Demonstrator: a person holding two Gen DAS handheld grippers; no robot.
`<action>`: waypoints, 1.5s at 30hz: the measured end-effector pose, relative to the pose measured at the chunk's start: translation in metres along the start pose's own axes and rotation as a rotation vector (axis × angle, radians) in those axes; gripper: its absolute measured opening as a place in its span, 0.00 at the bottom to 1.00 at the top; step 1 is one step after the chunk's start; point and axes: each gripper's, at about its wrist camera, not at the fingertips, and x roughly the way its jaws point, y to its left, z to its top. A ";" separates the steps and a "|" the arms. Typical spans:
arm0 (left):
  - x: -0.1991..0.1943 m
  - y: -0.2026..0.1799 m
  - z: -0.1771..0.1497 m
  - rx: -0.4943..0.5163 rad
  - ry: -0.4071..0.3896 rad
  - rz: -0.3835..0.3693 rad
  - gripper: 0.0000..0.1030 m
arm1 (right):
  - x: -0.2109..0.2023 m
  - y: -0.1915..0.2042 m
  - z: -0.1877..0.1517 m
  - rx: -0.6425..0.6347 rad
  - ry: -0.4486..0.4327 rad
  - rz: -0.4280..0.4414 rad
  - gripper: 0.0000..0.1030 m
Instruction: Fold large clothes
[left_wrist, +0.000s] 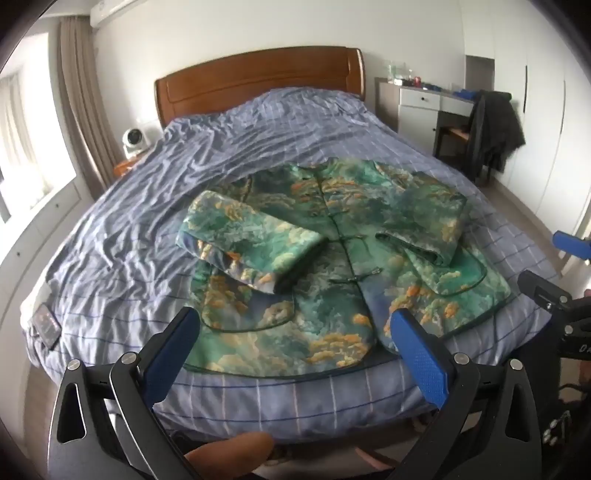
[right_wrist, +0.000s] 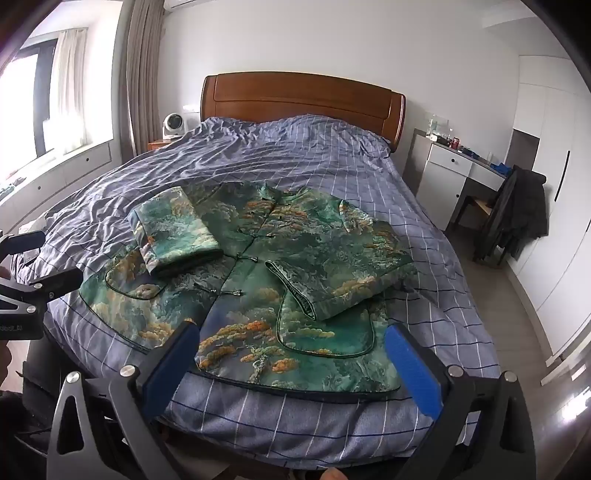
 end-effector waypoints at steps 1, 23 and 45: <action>0.000 -0.001 0.000 0.000 0.002 0.003 1.00 | 0.000 0.000 0.000 -0.002 -0.010 -0.004 0.99; 0.017 0.012 0.011 -0.056 0.103 -0.066 1.00 | 0.005 -0.007 0.003 0.042 0.003 0.055 0.99; 0.016 0.007 0.018 -0.032 0.072 -0.052 1.00 | 0.013 -0.014 0.007 0.081 0.027 0.096 0.99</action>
